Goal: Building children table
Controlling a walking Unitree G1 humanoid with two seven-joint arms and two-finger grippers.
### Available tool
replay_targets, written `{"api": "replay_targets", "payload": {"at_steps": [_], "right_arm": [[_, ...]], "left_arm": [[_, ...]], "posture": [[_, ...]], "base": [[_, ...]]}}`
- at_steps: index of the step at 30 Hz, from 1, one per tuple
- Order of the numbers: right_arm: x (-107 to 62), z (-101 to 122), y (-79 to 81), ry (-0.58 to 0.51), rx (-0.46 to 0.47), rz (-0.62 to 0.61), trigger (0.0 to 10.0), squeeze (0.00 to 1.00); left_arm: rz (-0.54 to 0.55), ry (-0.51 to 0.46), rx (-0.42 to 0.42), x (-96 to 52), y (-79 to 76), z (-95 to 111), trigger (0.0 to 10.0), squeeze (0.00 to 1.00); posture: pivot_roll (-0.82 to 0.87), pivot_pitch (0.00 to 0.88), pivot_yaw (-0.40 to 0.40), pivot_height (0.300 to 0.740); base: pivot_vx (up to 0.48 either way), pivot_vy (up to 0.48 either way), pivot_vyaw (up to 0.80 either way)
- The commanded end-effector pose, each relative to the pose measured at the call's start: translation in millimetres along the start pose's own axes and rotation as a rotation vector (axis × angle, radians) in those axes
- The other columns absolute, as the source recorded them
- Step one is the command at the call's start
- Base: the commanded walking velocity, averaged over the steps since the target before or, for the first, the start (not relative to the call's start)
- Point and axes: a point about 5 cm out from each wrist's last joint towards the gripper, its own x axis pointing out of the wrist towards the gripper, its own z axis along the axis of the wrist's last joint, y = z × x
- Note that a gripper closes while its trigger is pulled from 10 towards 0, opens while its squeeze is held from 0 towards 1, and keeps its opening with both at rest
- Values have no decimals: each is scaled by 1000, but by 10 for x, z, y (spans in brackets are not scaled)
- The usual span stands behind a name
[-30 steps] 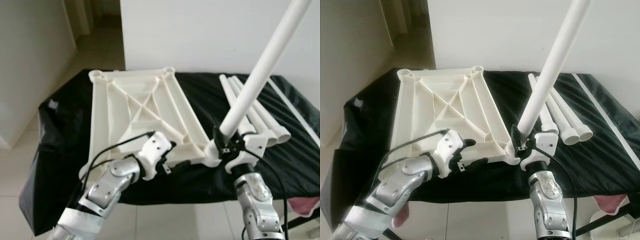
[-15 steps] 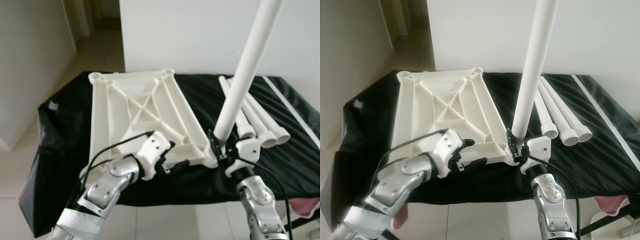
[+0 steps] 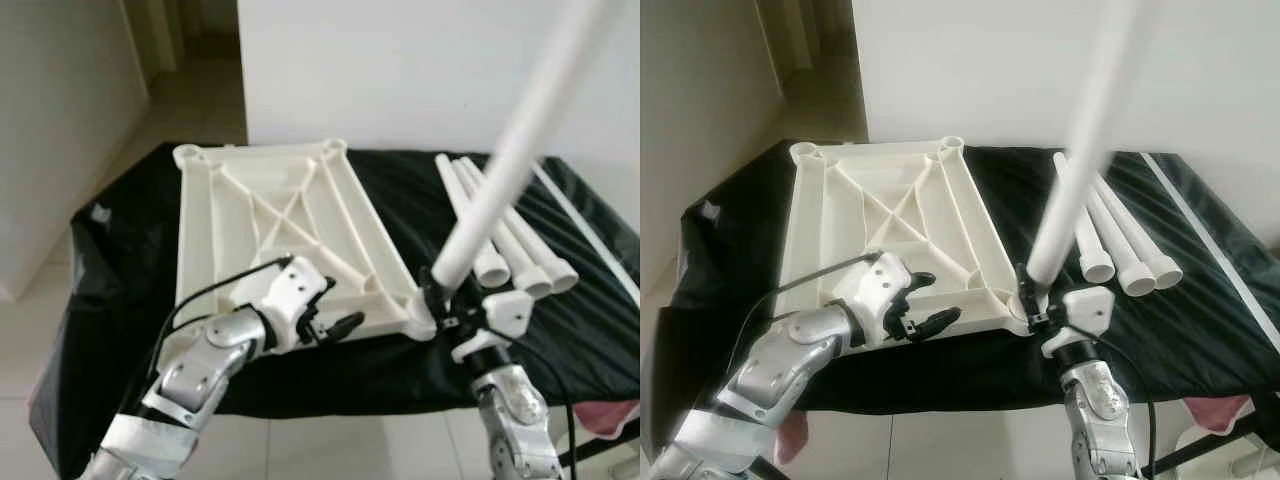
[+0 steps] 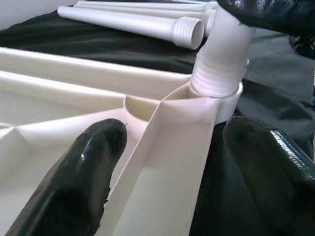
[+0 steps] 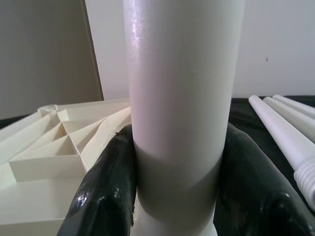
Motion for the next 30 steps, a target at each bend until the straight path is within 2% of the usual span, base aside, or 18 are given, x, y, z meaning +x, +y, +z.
{"api": "replay_targets", "payload": {"at_steps": [1, 10, 15, 17, 20, 23, 30], "right_arm": [[-161, -315, -30, 176, 72, -35, 10000, 0], [-149, -347, -26, 178, 104, -50, 10000, 0], [-112, -349, 0, 200, 55, -11, 10000, 0], [-30, -390, -44, 295, 47, -28, 10000, 0], [12, -386, -52, 320, 57, -26, 10000, 0], [89, -351, -23, 337, -20, 45, 10000, 0], [53, -387, 68, 345, -103, 128, 10000, 0]], "left_arm": [[-59, -15, 13, 5, -11, 70, 10000, 0], [-60, -19, 17, -1, 4, 85, 10000, 0], [-57, -18, 16, -10, 9, 86, 10000, 0], [-56, -17, 14, -17, 13, 87, 10000, 0], [-54, -17, 13, -21, 15, 87, 10000, 0], [-51, -18, 12, -27, 13, 89, 10000, 0], [-43, -19, 3, -34, 8, 83, 10000, 0]], "posture": [[63, 0, -12, 740], [64, 0, -9, 740], [66, 0, -9, 740], [67, 0, -10, 740], [68, 0, -11, 740], [71, 0, -15, 740], [76, 0, -24, 740]], "base": [[0, 0, 0], [0, 0, 0], [0, 0, 0], [0, 0, 0], [0, 0, 0], [0, 0, 0], [0, 0, 0]]}}
